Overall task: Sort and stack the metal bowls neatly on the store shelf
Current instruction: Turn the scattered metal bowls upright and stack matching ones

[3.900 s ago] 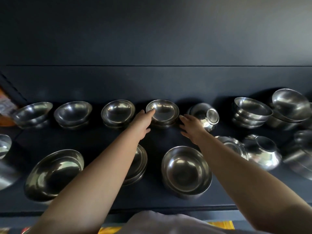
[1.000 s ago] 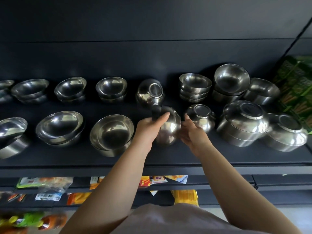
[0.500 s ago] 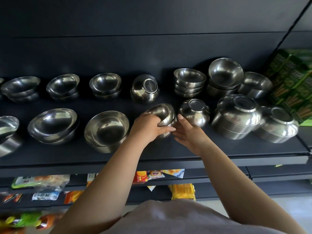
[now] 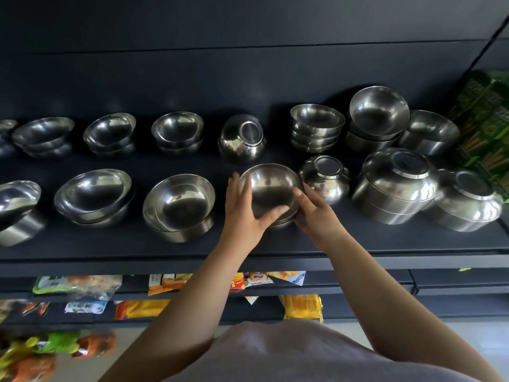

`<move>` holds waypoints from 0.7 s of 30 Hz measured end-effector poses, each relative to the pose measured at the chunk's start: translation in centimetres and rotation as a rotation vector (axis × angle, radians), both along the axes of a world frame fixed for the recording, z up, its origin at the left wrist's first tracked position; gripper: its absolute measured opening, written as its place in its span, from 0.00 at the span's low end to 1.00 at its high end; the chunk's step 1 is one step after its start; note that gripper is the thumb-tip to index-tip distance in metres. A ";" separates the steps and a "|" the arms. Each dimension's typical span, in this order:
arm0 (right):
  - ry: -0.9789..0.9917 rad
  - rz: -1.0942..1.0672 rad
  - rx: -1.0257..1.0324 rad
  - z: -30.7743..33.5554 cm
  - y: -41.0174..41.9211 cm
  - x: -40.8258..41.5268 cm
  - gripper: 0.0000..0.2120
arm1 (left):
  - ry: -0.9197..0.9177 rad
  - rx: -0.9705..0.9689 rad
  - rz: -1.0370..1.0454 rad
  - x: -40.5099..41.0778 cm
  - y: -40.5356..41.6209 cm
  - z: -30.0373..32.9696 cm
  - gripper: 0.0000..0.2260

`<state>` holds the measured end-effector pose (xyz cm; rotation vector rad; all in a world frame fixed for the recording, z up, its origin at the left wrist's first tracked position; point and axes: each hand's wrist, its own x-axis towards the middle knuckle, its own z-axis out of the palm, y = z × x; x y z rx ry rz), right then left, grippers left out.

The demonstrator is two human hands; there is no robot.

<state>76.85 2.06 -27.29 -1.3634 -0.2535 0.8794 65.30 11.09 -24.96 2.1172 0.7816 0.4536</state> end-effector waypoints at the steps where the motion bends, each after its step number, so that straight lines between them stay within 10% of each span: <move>1: 0.009 -0.006 -0.012 -0.1 0.0 0.0 0.18 | 0.012 -0.125 0.030 -0.1 0.0 0.0 0.40; 8: -0.032 -0.026 -0.099 -0.5 0.5 0.1 0.25 | -0.036 -0.483 0.199 0.2 0.4 0.9 0.34; 21: -0.511 -0.113 -0.410 1.6 1.2 0.4 0.20 | -0.051 -0.555 0.379 1.8 0.6 1.9 0.26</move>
